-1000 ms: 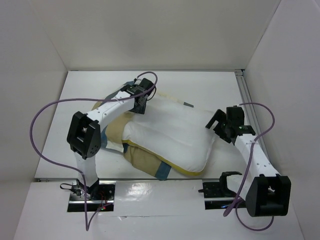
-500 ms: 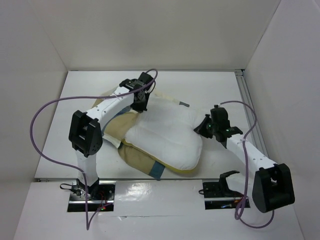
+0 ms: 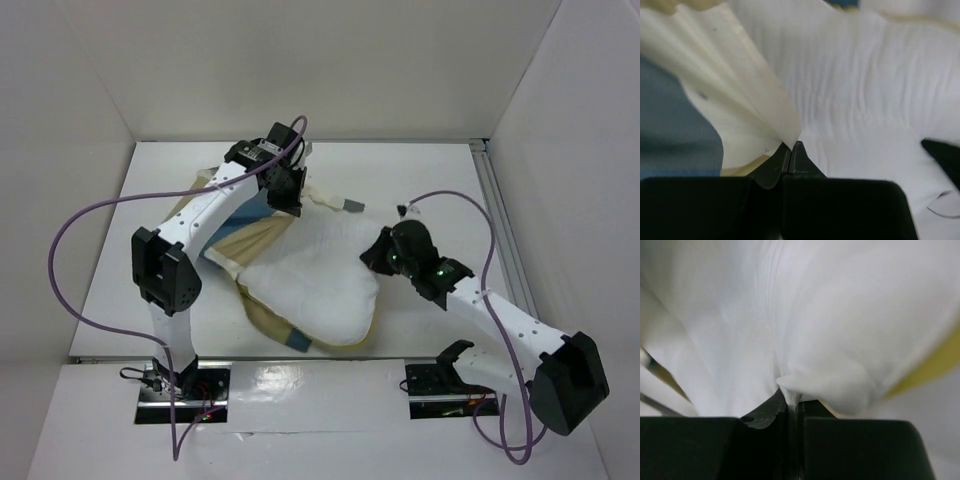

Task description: Put the pillow into the pillowcase

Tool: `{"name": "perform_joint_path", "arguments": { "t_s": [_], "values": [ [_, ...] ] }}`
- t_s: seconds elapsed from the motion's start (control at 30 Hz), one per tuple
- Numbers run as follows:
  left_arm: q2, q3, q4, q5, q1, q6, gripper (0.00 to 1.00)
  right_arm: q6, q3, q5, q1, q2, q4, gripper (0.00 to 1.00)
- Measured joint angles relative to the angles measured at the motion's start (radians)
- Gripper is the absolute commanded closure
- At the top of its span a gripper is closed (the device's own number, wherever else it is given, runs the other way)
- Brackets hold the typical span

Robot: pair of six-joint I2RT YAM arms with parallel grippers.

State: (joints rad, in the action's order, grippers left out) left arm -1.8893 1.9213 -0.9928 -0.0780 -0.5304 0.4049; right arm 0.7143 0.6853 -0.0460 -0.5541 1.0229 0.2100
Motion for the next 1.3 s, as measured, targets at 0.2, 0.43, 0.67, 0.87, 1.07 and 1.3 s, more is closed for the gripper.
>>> {"name": "perform_joint_path", "arguments": {
  "t_s": [0.2, 0.43, 0.67, 0.87, 1.07, 1.3],
  "values": [
    [-0.119, 0.050, -0.032, 0.106, 0.053, 0.040, 0.47, 0.074, -0.104, 0.013, -0.214, 0.051, -0.013, 0.88],
    [-0.130, 0.177, -0.063, 0.212, 0.054, 0.051, 0.21, -0.034, 0.100, 0.001, -0.347, 0.238, 0.103, 0.00],
    [-0.056, 0.100, -0.069, 0.256, 0.021, 0.118, 0.34, -0.127, 0.143, -0.267, -0.255, -0.016, 0.212, 0.22],
    [0.000, 0.055, -0.060, 0.267, 0.005, 0.156, 0.32, -0.156, 0.217, -0.201, 0.079, 0.066, 0.103, 0.41],
    [0.001, 0.004, -0.036, 0.259, 0.005, 0.179, 0.27, -0.151, 0.227, 0.032, 0.283, 0.414, -0.001, 0.60],
    [0.010, -0.133, -0.005, 0.245, -0.005, 0.175, 0.15, -0.130, 0.221, 0.193, 0.154, 0.480, -0.047, 0.70]
  ]
}}
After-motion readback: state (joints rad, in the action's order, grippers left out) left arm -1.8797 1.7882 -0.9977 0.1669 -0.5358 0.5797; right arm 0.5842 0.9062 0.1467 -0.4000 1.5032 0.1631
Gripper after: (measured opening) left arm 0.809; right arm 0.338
